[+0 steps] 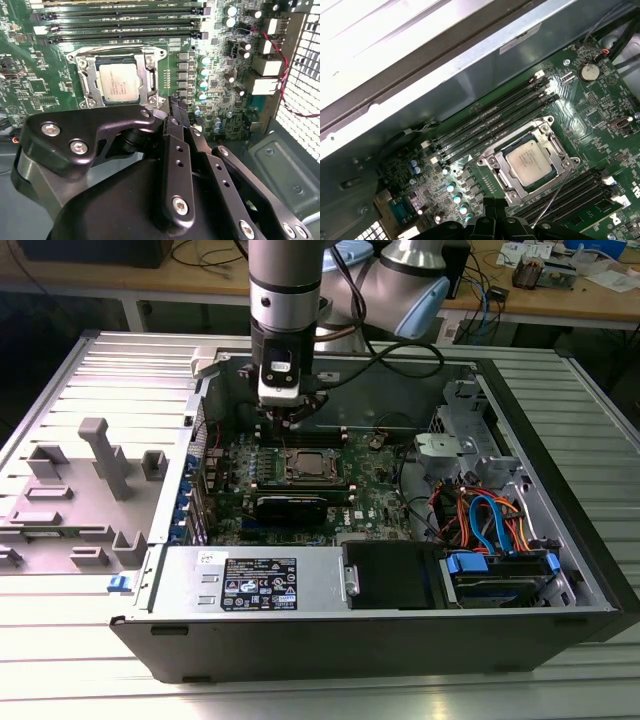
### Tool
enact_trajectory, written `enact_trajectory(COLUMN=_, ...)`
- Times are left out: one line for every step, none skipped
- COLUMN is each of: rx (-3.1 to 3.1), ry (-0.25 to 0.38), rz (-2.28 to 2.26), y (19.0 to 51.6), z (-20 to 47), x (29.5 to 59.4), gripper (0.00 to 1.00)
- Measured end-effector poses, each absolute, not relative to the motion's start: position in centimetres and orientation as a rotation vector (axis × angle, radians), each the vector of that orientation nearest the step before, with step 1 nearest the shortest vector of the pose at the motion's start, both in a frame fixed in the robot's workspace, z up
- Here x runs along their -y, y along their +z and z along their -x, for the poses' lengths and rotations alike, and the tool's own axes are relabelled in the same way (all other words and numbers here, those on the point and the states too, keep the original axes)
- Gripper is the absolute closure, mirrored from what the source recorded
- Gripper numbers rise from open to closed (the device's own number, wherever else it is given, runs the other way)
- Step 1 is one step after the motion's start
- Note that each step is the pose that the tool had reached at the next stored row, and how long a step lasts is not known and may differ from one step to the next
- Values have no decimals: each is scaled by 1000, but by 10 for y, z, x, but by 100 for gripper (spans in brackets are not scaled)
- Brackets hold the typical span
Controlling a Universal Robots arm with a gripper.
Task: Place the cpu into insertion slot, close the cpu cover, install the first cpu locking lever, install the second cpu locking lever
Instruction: 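Install the first cpu locking lever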
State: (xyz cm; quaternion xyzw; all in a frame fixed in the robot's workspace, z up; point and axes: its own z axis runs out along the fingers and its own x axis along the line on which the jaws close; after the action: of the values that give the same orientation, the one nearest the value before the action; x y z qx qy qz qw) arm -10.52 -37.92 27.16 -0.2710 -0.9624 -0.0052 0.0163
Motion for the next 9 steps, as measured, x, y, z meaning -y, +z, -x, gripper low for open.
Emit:
enact_trajectory(rx=2993, ry=-16, rz=842, y=272, z=106, x=379, gripper=89)
enact_trajectory(rx=2994, ry=-16, rz=839, y=272, z=107, x=379, gripper=89)
enact_trajectory(rx=2995, ry=-16, rz=833, y=272, z=107, x=379, gripper=89)
enact_trajectory(rx=3000, ry=-16, rz=817, y=272, z=107, x=379, gripper=89)
enact_trajectory(rx=3004, ry=-15, rz=800, y=272, z=108, x=379, gripper=89)
enact_trajectory(rx=3008, ry=-15, rz=785, y=272, z=108, x=379, gripper=89)
enact_trajectory(rx=3011, ry=-15, rz=774, y=272, z=108, x=379, gripper=89)
enact_trajectory(rx=3013, ry=-15, rz=767, y=272, z=108, x=379, gripper=89)
enact_trajectory(rx=3014, ry=-15, rz=760, y=272, z=108, x=379, gripper=89)
